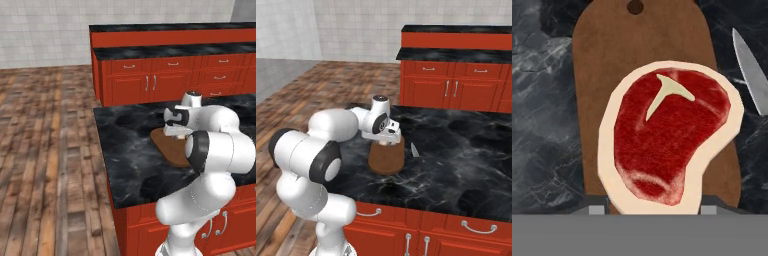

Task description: Retrieve the steak from the fridge and place it on the cutting board.

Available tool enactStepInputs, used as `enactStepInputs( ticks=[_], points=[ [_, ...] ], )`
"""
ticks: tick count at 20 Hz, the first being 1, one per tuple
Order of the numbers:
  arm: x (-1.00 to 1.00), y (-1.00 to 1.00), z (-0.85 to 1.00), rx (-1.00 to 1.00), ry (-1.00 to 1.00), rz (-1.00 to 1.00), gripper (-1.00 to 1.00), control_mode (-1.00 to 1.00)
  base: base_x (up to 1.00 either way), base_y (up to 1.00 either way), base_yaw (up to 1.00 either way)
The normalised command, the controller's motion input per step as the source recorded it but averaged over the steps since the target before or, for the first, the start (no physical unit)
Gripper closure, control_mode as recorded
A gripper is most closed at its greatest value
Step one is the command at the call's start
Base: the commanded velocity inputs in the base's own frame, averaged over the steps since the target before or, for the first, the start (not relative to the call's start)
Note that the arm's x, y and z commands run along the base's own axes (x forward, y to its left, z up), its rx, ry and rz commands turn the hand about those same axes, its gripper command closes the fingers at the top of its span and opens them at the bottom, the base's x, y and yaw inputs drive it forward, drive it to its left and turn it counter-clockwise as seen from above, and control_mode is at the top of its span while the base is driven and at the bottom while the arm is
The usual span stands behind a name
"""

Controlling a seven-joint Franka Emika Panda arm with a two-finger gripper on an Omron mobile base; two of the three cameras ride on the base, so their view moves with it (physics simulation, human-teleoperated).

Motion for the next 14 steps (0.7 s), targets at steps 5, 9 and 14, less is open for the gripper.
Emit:
enactStepInputs(
  ticks=[5, 9, 14],
  points=[
    [0.04, 0.04, -0.39, -0.04, -0.01, 0.01, 1.0, -1.0, 0.0, 0.0, 0.0],
    [0.0, 0.01, -0.46, -0.04, 0.0, 0.02, 1.0, -1.0, 0.0, 0.0, 0.0],
    [0.0, 0.11, -0.41, -0.02, 0.0, 0.02, 1.0, -1.0, 0.0, 0.0, 0.0]
  ],
)
